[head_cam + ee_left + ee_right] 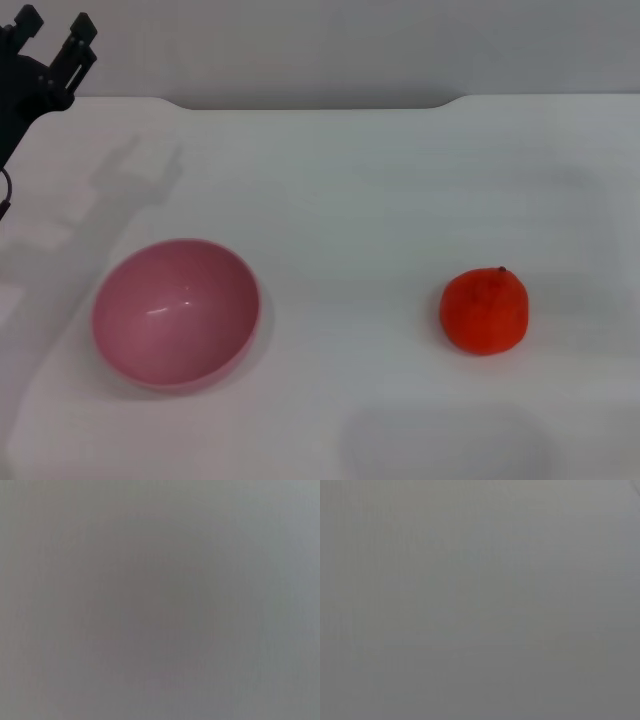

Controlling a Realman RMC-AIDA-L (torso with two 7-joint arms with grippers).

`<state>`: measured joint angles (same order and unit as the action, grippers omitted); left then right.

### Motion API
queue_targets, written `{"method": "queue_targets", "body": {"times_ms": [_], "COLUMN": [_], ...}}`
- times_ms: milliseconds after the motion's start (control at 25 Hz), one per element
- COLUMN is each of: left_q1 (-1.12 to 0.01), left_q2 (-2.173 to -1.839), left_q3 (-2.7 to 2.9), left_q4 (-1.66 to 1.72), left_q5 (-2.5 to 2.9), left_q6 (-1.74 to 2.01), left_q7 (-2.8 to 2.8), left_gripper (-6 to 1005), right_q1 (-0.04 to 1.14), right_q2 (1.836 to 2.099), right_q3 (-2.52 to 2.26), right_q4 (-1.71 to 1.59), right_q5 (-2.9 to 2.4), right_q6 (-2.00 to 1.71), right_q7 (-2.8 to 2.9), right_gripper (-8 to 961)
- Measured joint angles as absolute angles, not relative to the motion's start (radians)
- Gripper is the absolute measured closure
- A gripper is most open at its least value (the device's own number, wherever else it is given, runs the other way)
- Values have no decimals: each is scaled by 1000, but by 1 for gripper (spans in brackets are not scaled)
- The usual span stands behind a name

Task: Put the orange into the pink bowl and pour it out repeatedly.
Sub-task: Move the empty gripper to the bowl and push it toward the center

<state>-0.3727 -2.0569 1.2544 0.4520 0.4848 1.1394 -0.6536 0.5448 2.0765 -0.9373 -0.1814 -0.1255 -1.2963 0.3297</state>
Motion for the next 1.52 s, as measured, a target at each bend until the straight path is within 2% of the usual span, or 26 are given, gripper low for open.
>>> {"method": "queue_targets", "body": {"times_ms": [440, 800, 1000, 1120, 1160, 1280, 1400, 1520], "left_q1": [-381, -352, -345, -359, -371, -403, -445, -488], "left_q2": [-2055, -2042, -1985, -1928, -1900, -1857, -1840, -1854], "left_q3": [1262, 1266, 1257, 1254, 1253, 1234, 1173, 1107], "left_q4": [456, 582, 797, 874, 901, 949, 1014, 1098], "left_q5": [487, 521, 791, 952, 1036, 1221, 1449, 1708], "left_q6": [1108, 1045, 901, 892, 904, 977, 1109, 1260], "left_q7": [-653, -777, -1177, -1439, -1561, -1787, -1993, -2160], "left_gripper": [345, 348, 350, 351, 352, 353, 357, 364], "right_q1": [552, 557, 552, 547, 544, 542, 539, 535], "right_q2": [2077, 2077, 2078, 2079, 2080, 2080, 2080, 2078], "right_q3": [-937, -938, -943, -954, -959, -964, -965, -965], "right_q4": [-181, -168, -133, -123, -121, -110, -105, -104], "right_q5": [-129, -131, -131, -132, -133, -133, -134, -134], "right_q6": [-1271, -1264, -1270, -1270, -1270, -1271, -1271, -1272], "right_q7": [332, 346, 355, 357, 357, 357, 357, 354], "right_gripper": [490, 491, 491, 490, 490, 490, 491, 491]}}
